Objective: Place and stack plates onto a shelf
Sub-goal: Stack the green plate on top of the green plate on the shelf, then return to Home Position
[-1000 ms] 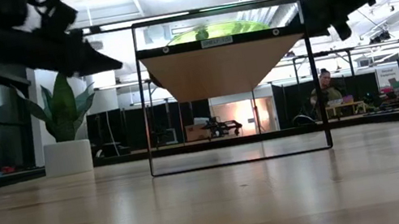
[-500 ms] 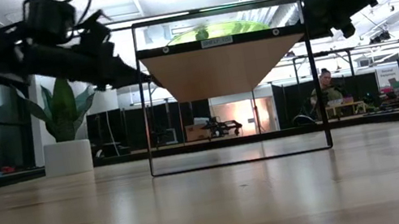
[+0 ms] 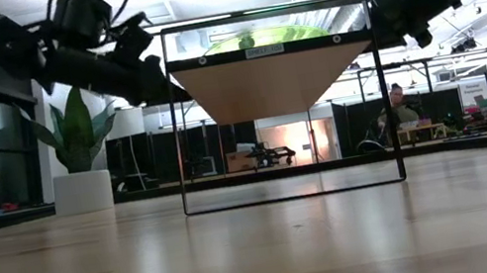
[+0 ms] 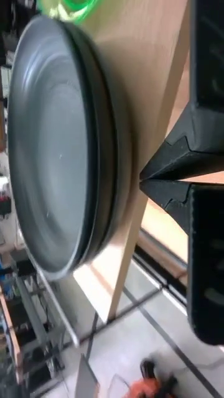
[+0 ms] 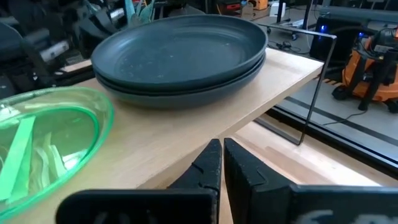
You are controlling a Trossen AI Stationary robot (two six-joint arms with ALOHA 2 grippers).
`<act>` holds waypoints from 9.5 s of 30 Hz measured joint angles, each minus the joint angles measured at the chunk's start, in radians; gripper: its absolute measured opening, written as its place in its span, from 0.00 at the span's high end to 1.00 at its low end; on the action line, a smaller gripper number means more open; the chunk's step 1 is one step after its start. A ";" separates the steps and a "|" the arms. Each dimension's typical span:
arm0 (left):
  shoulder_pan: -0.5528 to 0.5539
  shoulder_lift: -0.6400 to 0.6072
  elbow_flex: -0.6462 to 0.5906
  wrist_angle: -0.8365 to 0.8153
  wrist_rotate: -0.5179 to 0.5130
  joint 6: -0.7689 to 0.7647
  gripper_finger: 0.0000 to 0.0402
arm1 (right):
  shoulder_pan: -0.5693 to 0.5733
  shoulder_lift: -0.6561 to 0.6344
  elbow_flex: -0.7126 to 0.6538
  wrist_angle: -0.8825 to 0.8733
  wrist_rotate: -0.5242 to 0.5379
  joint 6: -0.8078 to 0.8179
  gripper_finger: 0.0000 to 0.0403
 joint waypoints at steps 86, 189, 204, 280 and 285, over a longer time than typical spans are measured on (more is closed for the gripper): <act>-0.869 -0.125 0.011 -0.895 0.376 -0.451 1.00 | 0.000 0.000 0.000 -0.052 -0.053 0.052 1.00; -0.261 0.182 0.742 -0.926 0.073 -0.340 0.82 | 0.000 0.000 0.000 -0.062 -0.082 0.047 1.00; -0.252 0.059 0.752 -0.927 0.075 -0.196 0.67 | 0.000 0.000 0.000 -0.063 -0.082 0.046 1.00; -0.429 -0.730 -0.237 -0.164 0.012 -0.104 0.70 | 0.102 -0.184 0.000 0.102 -0.348 -0.289 1.00; -0.429 -0.822 -0.237 -0.275 -0.006 -0.088 0.70 | 0.192 -0.288 0.000 0.007 -0.261 -0.289 1.00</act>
